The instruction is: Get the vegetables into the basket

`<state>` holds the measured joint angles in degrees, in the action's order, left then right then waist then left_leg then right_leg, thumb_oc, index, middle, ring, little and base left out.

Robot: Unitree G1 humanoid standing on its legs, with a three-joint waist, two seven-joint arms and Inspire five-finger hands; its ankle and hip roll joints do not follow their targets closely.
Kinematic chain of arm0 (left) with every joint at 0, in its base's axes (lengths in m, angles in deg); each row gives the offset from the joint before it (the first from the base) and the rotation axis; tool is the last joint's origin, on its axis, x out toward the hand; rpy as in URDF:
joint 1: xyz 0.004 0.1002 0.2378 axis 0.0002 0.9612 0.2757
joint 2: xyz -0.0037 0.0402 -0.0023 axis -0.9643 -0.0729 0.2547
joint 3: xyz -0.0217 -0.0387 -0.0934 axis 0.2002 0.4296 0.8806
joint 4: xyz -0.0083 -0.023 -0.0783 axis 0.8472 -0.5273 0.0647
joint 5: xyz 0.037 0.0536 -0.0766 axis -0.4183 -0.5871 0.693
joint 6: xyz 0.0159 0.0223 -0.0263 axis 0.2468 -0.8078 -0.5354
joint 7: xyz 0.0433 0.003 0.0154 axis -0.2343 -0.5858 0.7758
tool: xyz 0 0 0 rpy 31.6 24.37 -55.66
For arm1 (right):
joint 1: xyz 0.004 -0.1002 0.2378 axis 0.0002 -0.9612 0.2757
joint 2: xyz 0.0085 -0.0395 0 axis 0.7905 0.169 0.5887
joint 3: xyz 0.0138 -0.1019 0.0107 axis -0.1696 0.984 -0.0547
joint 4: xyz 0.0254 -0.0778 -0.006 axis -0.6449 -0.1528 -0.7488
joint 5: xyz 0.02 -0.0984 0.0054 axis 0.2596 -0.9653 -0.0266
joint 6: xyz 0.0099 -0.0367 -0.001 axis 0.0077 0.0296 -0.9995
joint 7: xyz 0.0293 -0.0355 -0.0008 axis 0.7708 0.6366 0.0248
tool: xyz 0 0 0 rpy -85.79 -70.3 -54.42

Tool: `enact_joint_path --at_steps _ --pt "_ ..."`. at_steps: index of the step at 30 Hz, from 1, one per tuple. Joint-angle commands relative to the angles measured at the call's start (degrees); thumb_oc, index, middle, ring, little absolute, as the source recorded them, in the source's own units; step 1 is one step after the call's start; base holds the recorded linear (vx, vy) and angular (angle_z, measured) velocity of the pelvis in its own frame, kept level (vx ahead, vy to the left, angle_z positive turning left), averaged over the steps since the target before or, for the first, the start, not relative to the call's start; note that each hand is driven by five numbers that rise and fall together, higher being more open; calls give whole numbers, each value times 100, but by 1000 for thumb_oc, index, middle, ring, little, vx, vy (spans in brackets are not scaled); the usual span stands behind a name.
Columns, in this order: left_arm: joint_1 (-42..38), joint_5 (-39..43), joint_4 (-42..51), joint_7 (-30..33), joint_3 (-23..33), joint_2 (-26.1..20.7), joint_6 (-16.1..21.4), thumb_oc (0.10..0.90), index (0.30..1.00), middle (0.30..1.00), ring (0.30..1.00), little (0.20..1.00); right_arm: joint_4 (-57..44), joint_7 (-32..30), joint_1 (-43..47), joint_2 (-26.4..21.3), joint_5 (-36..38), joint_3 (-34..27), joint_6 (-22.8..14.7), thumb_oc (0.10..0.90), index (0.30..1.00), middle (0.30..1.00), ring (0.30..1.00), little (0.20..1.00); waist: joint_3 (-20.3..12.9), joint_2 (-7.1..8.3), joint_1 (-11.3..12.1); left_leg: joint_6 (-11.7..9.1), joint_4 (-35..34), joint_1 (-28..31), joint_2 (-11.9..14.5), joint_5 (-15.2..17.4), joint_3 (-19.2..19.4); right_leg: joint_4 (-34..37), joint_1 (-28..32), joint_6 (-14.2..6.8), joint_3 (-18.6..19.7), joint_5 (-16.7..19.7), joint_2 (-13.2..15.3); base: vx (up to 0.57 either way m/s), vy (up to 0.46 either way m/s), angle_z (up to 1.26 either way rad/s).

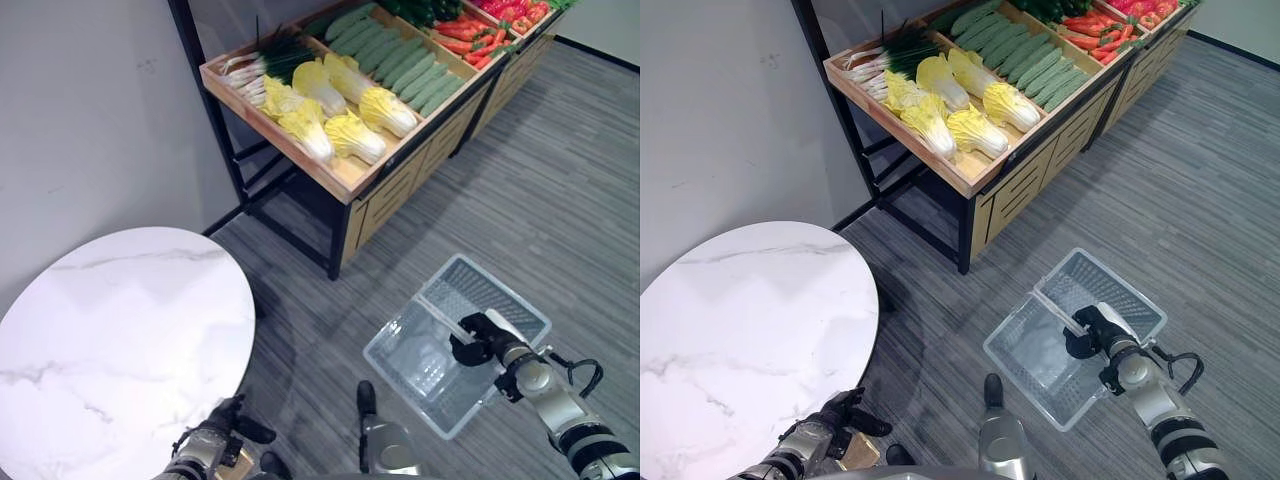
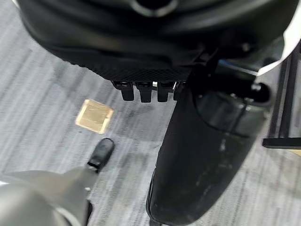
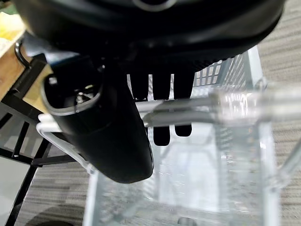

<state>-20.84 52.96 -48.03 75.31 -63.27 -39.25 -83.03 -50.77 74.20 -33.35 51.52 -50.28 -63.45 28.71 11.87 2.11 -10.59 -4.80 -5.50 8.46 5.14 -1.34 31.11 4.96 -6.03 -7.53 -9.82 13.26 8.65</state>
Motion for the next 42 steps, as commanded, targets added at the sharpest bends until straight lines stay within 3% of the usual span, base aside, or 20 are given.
enact_joint_path --at_steps 1,8,9,12,13,14,15,17,18,19,20,22,23,25,26,27,30,42 --pt "-173 -182 -73 63 -78 -134 74 900 1000 1000 1000 1000 -430 -185 738 -277 281 -161 -373 400 300 300 300 300 -78 0 158 80 50 72 -174 433 -515 -235 -119 -517 -107 -4 313 41 -108 3" --pt "-254 -5 31 111 -60 -129 39 900 1000 1000 1000 1000 -391 -207 686 -304 303 -120 -368 400 300 300 300 300 -43 -128 194 -130 50 -117 148 175 -613 -475 -253 -366 -111 -330 86 14 -158 5" --pt "-343 151 125 134 -61 -144 26 900 1000 1000 1000 1000 -331 -230 625 -298 404 -165 -362 400 300 300 300 300 -10 -188 217 -261 50 -299 341 -18 -784 -644 -389 -236 -208 -519 -4 7 -271 20" --pt "-340 192 169 137 -56 -137 12 900 1000 1000 1000 1000 -315 -227 540 -273 447 -181 -376 400 300 300 300 300 13 -251 239 -332 61 -255 469 -68 -866 -670 -321 -146 -276 -682 -135 97 -202 45" --pt "-1079 517 534 130 -132 -386 -18 900 1000 1000 1000 1000 -326 -152 707 -265 415 33 -325 400 300 300 300 300 18 -282 157 -374 152 -176 526 -101 -811 -700 -261 -77 -235 -761 -222 147 -179 10" --pt "-666 235 -232 -141 35 -423 -57 900 1000 1000 1000 1000 -236 -169 699 -152 427 48 -350 400 300 300 300 300 30 -275 162 -415 342 -187 600 -170 -810 -711 -225 -20 -230 -813 -290 134 -182 2" --pt "-591 231 -595 151 242 -399 -71 900 1000 1000 1000 1000 -267 -190 635 -2 471 107 -488 400 300 300 300 300 39 -245 158 -473 538 -235 678 -241 -868 -706 -179 33 -226 -870 -351 85 -187 -11" --pt "-739 414 -51 287 254 -489 37 900 1000 1000 1000 1000 -329 -156 583 -85 535 33 -448 400 300 300 300 300 101 -204 237 -590 1033 -498 844 -497 -1014 -706 -87 145 -264 -917 -448 40 -206 -23" --pt "-859 573 39 282 258 -628 22 900 1000 1000 1000 1000 -375 -117 680 -180 679 99 -446 400 300 300 300 300 162 -165 359 -600 1259 -662 811 -610 -1424 -704 -69 185 -225 -947 -513 -4 -139 -18" --pt "-866 575 39 281 260 -632 20 900 1000 1000 1000 1000 -373 -117 689 -178 681 99 -446 400 300 300 300 300 155 -157 347 -596 1257 -689 803 -631 -1436 -698 -86 190 -235 -931 -504 38 -107 -14" --pt "-819 706 78 283 306 -667 34 900 1000 1000 1000 1000 -280 -123 748 -202 667 176 -417 400 300 300 300 300 169 -79 457 -448 1089 -913 629 -495 -1959 -636 1 158 -149 -966 -489 93 -43 -18" --pt "-781 791 137 272 323 -671 55 900 1000 1000 1000 1000 -231 -89 803 -226 647 243 -404 400 300 300 300 300 176 -9 536 -377 902 -1144 527 -376 -2173 -580 64 117 -44 -980 -451 136 -9 -25" --pt "-580 842 354 370 281 -456 34 900 1000 1000 1000 1000 -154 -127 836 -206 629 277 -443 400 300 300 300 300 251 65 726 -368 617 -1610 523 -534 -2608 -493 214 83 125 -977 -407 151 32 -33" --pt "-562 752 -2 435 281 -354 43 900 1000 1000 1000 1000 -155 -156 849 -147 625 280 -516 400 300 300 300 300 285 112 781 -381 586 -1706 510 -602 -2728 -485 272 87 202 -1013 -419 133 23 -38" --pt "-537 609 -331 555 253 -217 56 900 1000 1000 1000 1000 -98 -218 904 -13 648 368 -589 400 300 300 300 300 333 163 912 -382 556 -1876 399 -690 -3078 -508 312 115 432 -1061 -479 100 9 -72" --pt "-496 585 -391 549 269 -162 69 900 1000 1000 1000 1000 -147 -186 888 61 644 415 -614 400 300 300 300 300 319 180 921 -330 587 -1723 405 -515 -3107 -566 310 122 588 -1136 -517 118 13 -104" --pt "-398 469 -490 580 263 -97 30 900 1000 1000 1000 1000 -161 -218 756 249 666 440 -596 400 300 300 300 300 272 203 901 -250 524 -1551 344 -414 -2996 -470 292 134 709 -1063 -472 38 68 -105" --pt "-308 361 -493 639 260 -162 23 900 1000 1000 1000 1000 -185 -269 680 538 629 485 -530 400 300 300 300 300 262 197 871 -62 107 -1140 141 -316 -2592 -355 138 -83 968 -848 -259 -22 120 -13"
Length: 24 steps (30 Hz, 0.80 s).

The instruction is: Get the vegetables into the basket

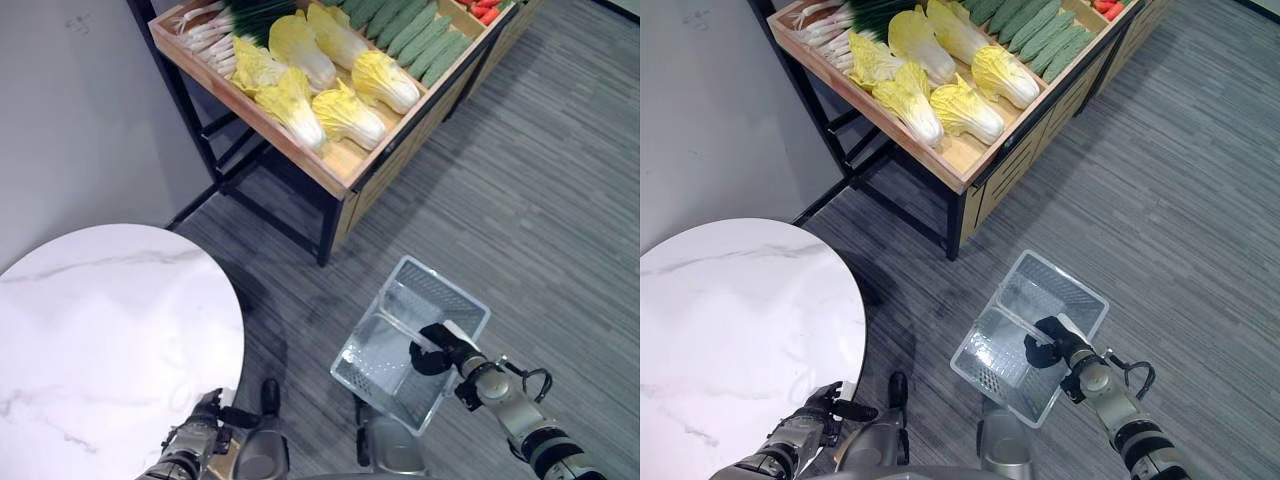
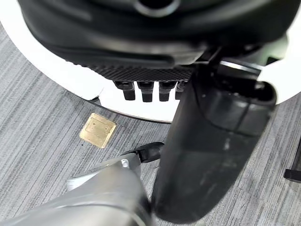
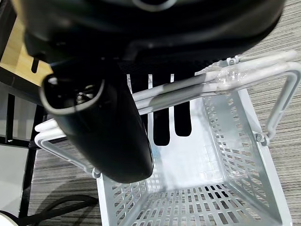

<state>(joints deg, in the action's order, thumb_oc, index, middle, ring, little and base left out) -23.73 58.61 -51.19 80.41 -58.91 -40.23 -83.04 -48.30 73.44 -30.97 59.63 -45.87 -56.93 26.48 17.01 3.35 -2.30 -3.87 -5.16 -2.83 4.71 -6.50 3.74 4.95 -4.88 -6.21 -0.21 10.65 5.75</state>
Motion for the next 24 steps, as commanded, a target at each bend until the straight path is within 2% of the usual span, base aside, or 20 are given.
enact_joint_path --at_steps 1,5,6,10,11,12,13,14,15,18,20,21,23,24 --pt "42 -185 -123 138 -139 -56 43 900 1000 1000 1000 1000 -415 -207 443 -186 114 -171 -279 400 300 300 300 300 -269 97 32 -66 83 106 72 325 272 -360 -27 -312 113 -493 112 -51 218 -51" --pt "59 -282 -127 104 -155 -98 31 900 1000 1000 1000 1000 -449 -206 457 -50 80 -176 -263 400 300 300 300 300 -265 228 -38 112 401 209 -115 653 563 -422 -143 -529 464 -270 241 -85 255 -50" --pt "25 -327 -90 96 -178 -139 54 900 1000 1000 1000 1000 -464 -204 507 4 69 -143 -263 400 300 300 300 300 -237 279 -78 159 537 172 -156 740 699 -421 -256 -614 623 -110 253 -125 165 -65" --pt "-126 -470 -40 44 -272 -274 60 900 1000 1000 1000 1000 -492 -199 588 57 -1 -90 -259 400 300 300 300 300 -203 373 -168 199 628 105 -196 804 1012 -393 -508 -786 822 289 277 -88 96 -74" --pt "-126 -470 -40 44 -272 -275 60 900 1000 1000 1000 1000 -493 -199 588 57 -1 -90 -259 400 300 300 300 300 -204 374 -165 199 628 104 -196 804 1015 -392 -510 -786 825 289 276 -104 28 -35" --pt "-226 -514 -23 40 -317 -367 53 900 1000 1000 1000 1000 -543 -225 587 132 24 -117 -252 400 300 300 300 300 -166 345 -167 147 541 136 -126 774 1253 -432 -628 -827 277 559 431 -124 -10 -29" --pt "-234 -524 -20 46 -299 -394 51 900 1000 1000 1000 1000 -563 -202 596 151 41 -118 -244 400 300 300 300 300 -167 351 -166 121 507 91 -76 706 1323 -459 -677 -842 79 610 486 -172 7 -22" --pt "-223 -557 -10 61 -269 -440 38 900 1000 1000 1000 1000 -607 -178 572 212 80 -112 -240 400 300 300 300 300 -180 265 -140 73 504 59 83 633 1441 -513 -652 -793 -415 493 594 -135 -4 -29" --pt "-213 -575 29 72 -267 -452 35 900 1000 1000 1000 1000 -660 -166 554 204 82 -96 -251 400 300 300 300 300 -179 196 -130 44 489 62 171 596 1501 -558 -559 -749 -584 393 665 -133 20 -80" --pt "-248 -568 101 76 -264 -503 10 900 1000 1000 1000 1000 -716 -177 573 248 39 -51 -257 400 300 300 300 300 -247 129 -56 9 470 -39 341 419 1616 -713 -317 -691 -579 235 869 -140 -15 -69" --pt "-214 -536 112 76 -231 -508 0 900 1000 1000 1000 1000 -724 -180 635 292 5 23 -256 400 300 300 300 300 -332 91 105 -18 549 -126 469 368 1786 -828 17 -711 -799 128 1089 -191 -57 -41" --pt "-135 -512 97 82 -166 -519 -16 900 1000 1000 1000 1000 -716 -177 735 333 -7 82 -255 400 300 300 300 300 -449 93 347 -14 614 -239 570 282 2025 -996 313 -744 -1188 120 1293 -177 -37 -39" --pt "-133 -512 98 82 -166 -520 -16 900 1000 1000 1000 1000 -715 -177 734 334 -7 82 -255 400 300 300 300 300 -444 95 350 -14 616 -232 570 286 2029 -994 319 -744 -1185 120 1294 -101 -26 -59" --pt "-27 -510 73 70 -98 -514 -31 900 1000 1000 1000 1000 -752 -139 804 353 -17 157 -252 400 300 300 300 300 -571 177 537 -8 656 -316 589 221 2242 -1024 557 -775 -1347 141 1322 -97 -37 -86"
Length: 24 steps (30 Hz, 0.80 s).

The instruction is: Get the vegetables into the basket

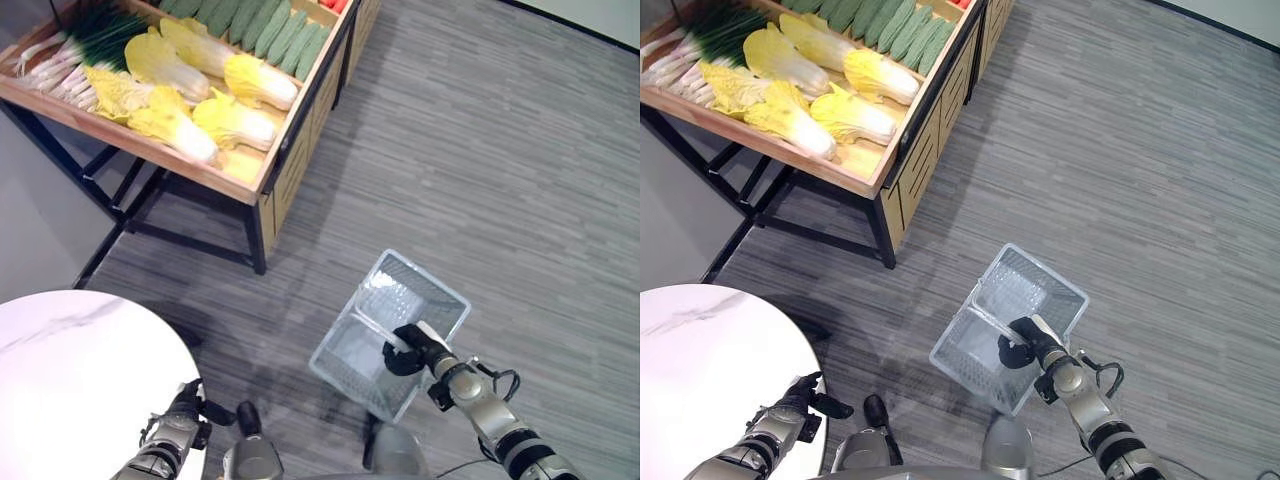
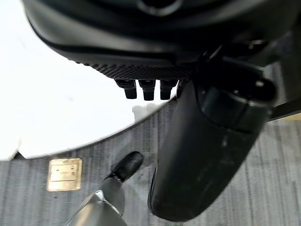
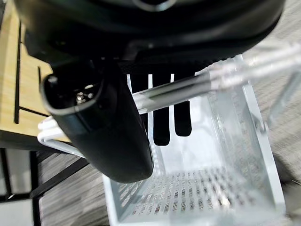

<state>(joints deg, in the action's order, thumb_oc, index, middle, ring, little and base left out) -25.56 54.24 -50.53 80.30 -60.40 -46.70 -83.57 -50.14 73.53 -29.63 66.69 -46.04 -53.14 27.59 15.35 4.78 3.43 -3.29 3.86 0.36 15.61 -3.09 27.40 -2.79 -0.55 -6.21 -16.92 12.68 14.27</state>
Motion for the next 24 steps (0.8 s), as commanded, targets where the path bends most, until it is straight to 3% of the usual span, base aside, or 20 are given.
enact_joint_path --at_steps 1,2,3,5,7,8,14,18,20,23,24 --pt "194 -80 -15 69 65 155 12 900 1000 1000 1000 1000 -594 -124 663 -339 -14 -209 -359 400 300 300 300 300 -455 101 13 -63 -204 -679 -506 -154 -47 -257 185 -801 376 -45 433 -136 -81 -85" --pt "200 -82 -34 60 68 171 5 900 1000 1000 1000 1000 -622 -113 666 -340 -9 -215 -358 400 300 300 300 300 -490 140 43 -65 -162 -739 -492 -174 0 -239 260 -820 377 -45 394 -121 -111 -77" --pt "220 -60 -70 50 119 182 -6 900 1000 1000 1000 1000 -660 -96 716 -320 -5 -170 -356 400 300 300 300 300 -517 161 148 -104 -104 -785 -397 -204 149 -76 367 -832 81 -107 419 -104 -104 -88" --pt "270 -57 -87 54 197 210 -18 900 1000 1000 1000 1000 -730 -91 734 -316 -43 -113 -371 400 300 300 300 300 -555 191 209 -185 -104 -764 -311 -279 260 223 417 -839 -144 -214 341 -72 -109 -68" --pt "284 -55 -108 57 218 244 -24 900 1000 1000 1000 1000 -752 -87 719 -336 -65 -100 -369 400 300 300 300 300 -561 179 197 -234 -81 -782 -290 -328 208 297 402 -804 -124 -340 273 -21 -105 -49" --pt "256 -49 -142 75 225 328 -36 900 1000 1000 1000 1000 -801 -109 660 -370 -86 -118 -367 400 300 300 300 300 -540 92 124 -337 -149 -827 -230 -501 68 489 413 -678 -41 -663 85 -14 -142 -23" --pt "238 -41 -230 107 280 535 -63 900 1000 1000 1000 1000 -956 -188 265 -516 -31 -255 -368 400 300 300 300 300 -413 -232 -120 -571 -529 -792 0 -1037 -167 641 584 -457 -50 -1023 -376 -33 -132 21" --pt "265 -47 -234 109 298 570 -79 900 1000 1000 1000 1000 -987 -210 141 -558 -34 -320 -364 400 300 300 300 300 -369 -329 -157 -604 -653 -746 79 -1147 -191 518 573 -386 -59 -1174 -487 -24 -116 13" --pt "261 -44 -246 111 301 598 -108 900 1000 1000 1000 1000 -1128 -262 -77 -656 -48 -473 -364 400 300 300 300 300 -253 -470 -255 -672 -699 -751 258 -1298 -216 192 410 -209 -28 -1399 -723 -62 -220 2" --pt "278 -24 -229 114 303 624 -103 900 1000 1000 1000 1000 -1095 -299 -115 -674 -37 -500 -374 400 300 300 300 300 -181 -506 -294 -705 -680 -713 326 -1295 -248 194 372 -156 31 -1397 -835 -29 -150 -5" --pt "287 92 -158 143 319 643 -36 900 1000 1000 1000 1000 -1006 -347 -58 -708 -26 -493 -424 400 300 300 300 300 -40 -430 -168 -647 -290 -879 96 -1027 -1167 247 288 -82 246 -1310 -916 -34 -137 -38"
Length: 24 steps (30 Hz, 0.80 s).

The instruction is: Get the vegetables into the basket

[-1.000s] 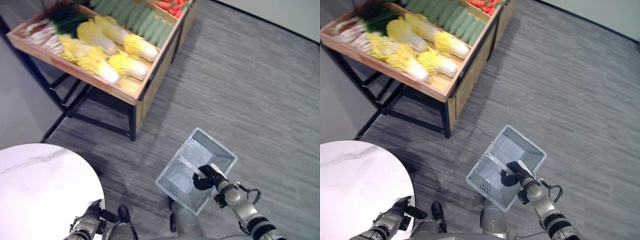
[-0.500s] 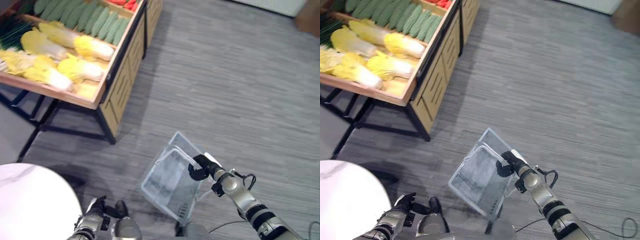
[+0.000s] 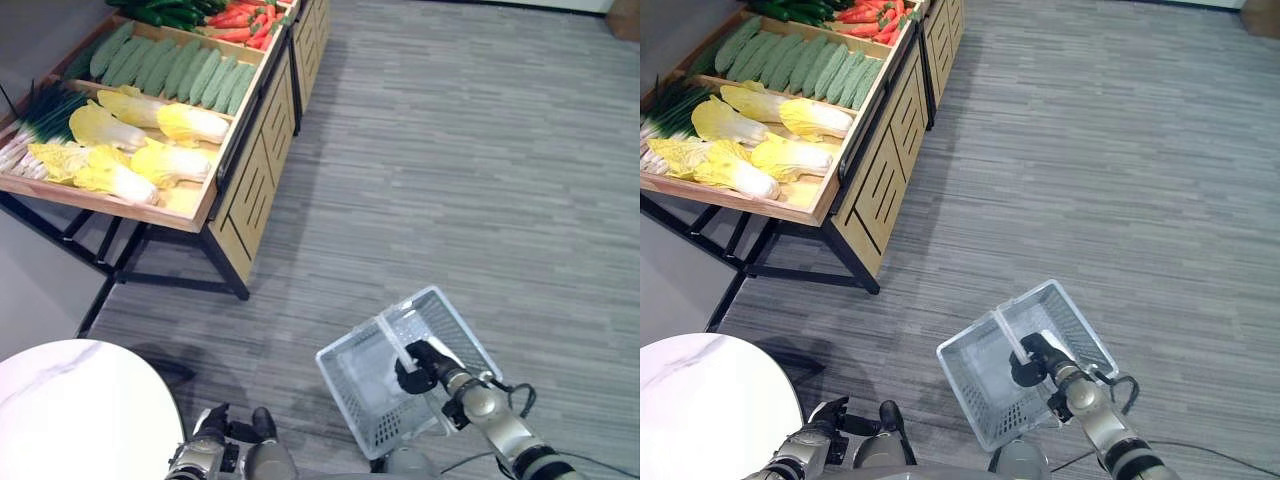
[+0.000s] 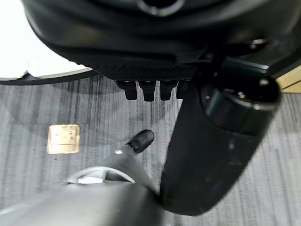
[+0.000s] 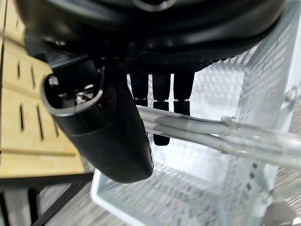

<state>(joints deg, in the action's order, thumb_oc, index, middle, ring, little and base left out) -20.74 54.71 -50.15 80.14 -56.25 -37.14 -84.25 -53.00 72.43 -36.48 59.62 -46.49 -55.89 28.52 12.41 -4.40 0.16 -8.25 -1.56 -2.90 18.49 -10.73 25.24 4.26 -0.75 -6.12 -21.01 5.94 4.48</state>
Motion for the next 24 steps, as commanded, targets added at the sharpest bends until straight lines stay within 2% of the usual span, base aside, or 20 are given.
enact_joint_path --at_steps 1,2,3,4,5,8,9,16,24 --pt "-195 45 -197 159 -97 -313 32 900 1000 1000 1000 1000 -719 -237 627 -2 18 -218 -517 400 300 300 300 300 247 486 156 -151 256 -564 -191 -263 -955 -457 302 -90 653 -634 61 -37 -263 -85" --pt "-209 423 -157 244 -112 -256 151 900 1000 1000 1000 1000 -466 -284 969 23 -37 21 -584 400 300 300 300 300 326 628 385 38 482 -708 -955 295 -2548 -373 209 -93 1148 -500 37 13 -150 -91" --pt "-193 469 -164 266 -124 -227 158 900 1000 1000 1000 1000 -445 -282 999 44 -24 50 -593 400 300 300 300 300 289 665 374 78 502 -694 -1090 384 -2591 -323 191 -94 1248 -446 31 22 -141 -146" --pt "-177 492 -170 256 -135 -206 156 900 1000 1000 1000 1000 -420 -271 1008 51 -50 63 -594 400 300 300 300 300 251 684 359 141 497 -638 -1184 465 -2452 -278 201 -96 1312 -416 51 6 87 -143" --pt "-180 499 -93 245 -213 -150 154 900 1000 1000 1000 1000 -407 -282 1004 59 -86 33 -559 400 300 300 300 300 156 623 283 226 218 -497 -1300 436 -2204 -198 54 -121 1319 -306 91 -55 152 -147" --pt "-207 564 -49 263 -218 -140 175 900 1000 1000 1000 1000 -387 -333 1099 86 -89 80 -555 400 300 300 300 300 141 638 265 269 33 -467 -1333 472 -2200 -177 -129 -171 1402 -232 115 -72 118 -27" --pt "-247 502 -29 255 -288 -140 173 900 1000 1000 1000 1000 -331 -355 1086 140 -78 46 -527 400 300 300 300 300 123 633 245 259 -89 -437 -1325 411 -2063 -128 -174 -213 1396 -169 179 13 159 13" --pt "-222 415 -83 285 -255 -247 162 900 1000 1000 1000 1000 -256 -359 1071 372 -22 126 -493 400 300 300 300 300 130 761 324 397 -132 -238 -1425 554 -1926 -104 -115 -291 1583 -119 296 31 90 -4" --pt "-166 401 -96 290 -178 -320 184 900 1000 1000 1000 1000 -37 -355 1013 461 -54 80 -465 400 300 300 300 300 82 822 371 545 -89 -143 -1626 737 -1900 -272 -126 -408 1695 -160 474 41 97 -4"
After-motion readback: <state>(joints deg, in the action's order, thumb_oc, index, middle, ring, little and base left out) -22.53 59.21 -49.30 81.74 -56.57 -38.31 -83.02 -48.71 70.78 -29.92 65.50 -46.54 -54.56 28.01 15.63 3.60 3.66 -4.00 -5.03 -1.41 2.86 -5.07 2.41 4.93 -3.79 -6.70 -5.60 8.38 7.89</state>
